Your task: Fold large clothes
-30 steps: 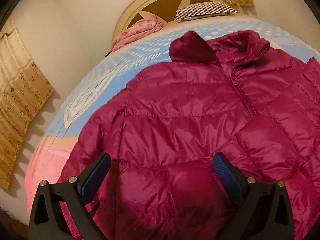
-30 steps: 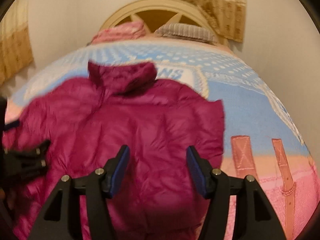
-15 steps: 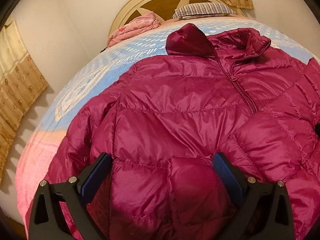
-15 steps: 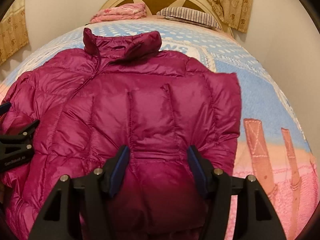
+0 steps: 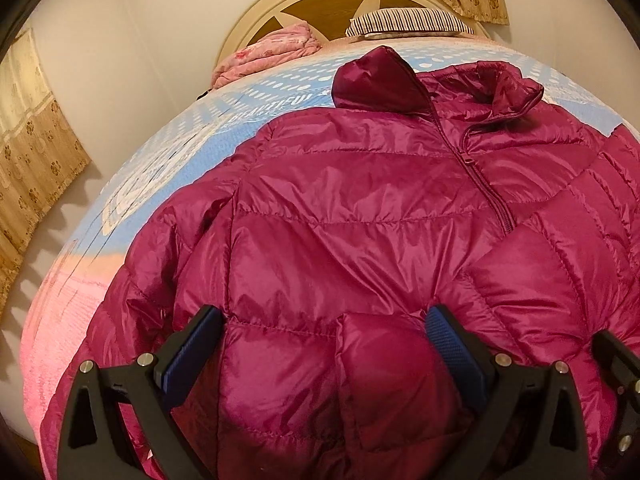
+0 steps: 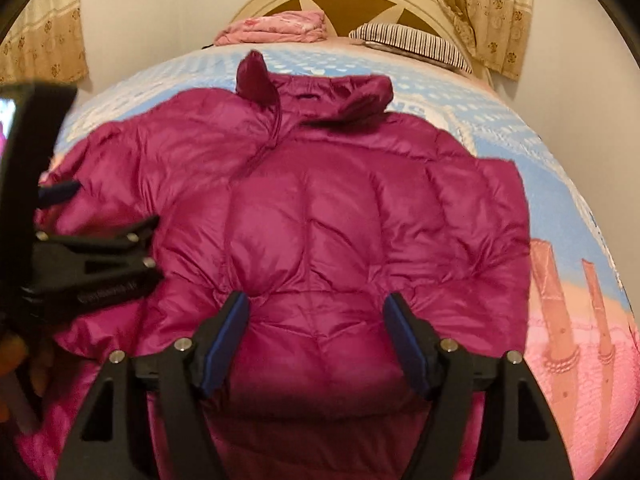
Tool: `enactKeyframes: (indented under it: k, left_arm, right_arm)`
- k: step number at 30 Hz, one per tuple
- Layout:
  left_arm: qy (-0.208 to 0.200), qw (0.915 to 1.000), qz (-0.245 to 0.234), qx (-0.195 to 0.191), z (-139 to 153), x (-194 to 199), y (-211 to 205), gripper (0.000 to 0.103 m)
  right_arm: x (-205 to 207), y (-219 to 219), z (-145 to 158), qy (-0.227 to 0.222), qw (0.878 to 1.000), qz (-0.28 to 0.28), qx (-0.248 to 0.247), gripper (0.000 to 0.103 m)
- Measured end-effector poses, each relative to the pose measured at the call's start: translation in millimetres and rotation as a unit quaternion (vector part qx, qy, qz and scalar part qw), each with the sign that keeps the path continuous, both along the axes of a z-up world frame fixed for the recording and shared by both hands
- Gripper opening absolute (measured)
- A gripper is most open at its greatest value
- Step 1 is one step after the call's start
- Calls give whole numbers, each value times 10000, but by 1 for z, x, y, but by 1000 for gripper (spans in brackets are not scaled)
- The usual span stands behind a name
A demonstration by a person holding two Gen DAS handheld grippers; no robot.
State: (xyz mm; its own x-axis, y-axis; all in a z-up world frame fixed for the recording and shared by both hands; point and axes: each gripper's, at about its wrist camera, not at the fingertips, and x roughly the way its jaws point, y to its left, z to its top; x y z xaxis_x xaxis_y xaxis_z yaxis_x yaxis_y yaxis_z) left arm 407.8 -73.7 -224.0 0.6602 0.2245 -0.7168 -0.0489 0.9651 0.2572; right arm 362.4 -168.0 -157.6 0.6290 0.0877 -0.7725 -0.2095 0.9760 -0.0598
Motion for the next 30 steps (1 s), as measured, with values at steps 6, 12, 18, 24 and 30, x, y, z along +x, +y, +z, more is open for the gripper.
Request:
enactKeyframes:
  k: [6,12,18,24,30]
  left_arm:
    - [-1,10000,0,-1,0,0,0,102]
    - [13,10000,-1,11,0,0,0,102]
    - [24,10000,-2,-9,0,0,0,102]
    - [-114,9995,26,-293,27,-14,19,102]
    - [-493,9987,98,124,62,-53,78,102]
  right_arm:
    - [4,1,-7,87,9999,-50,-52,79]
    - [4,0,-8,86,9999,-127,-26,82]
    - [4,1,-9,64,9998,-165,-97,84]
    - [5,1,-10,59,9998,-179,-118,84]
    - [5,0,-10,60,9998,-181,-97,85]
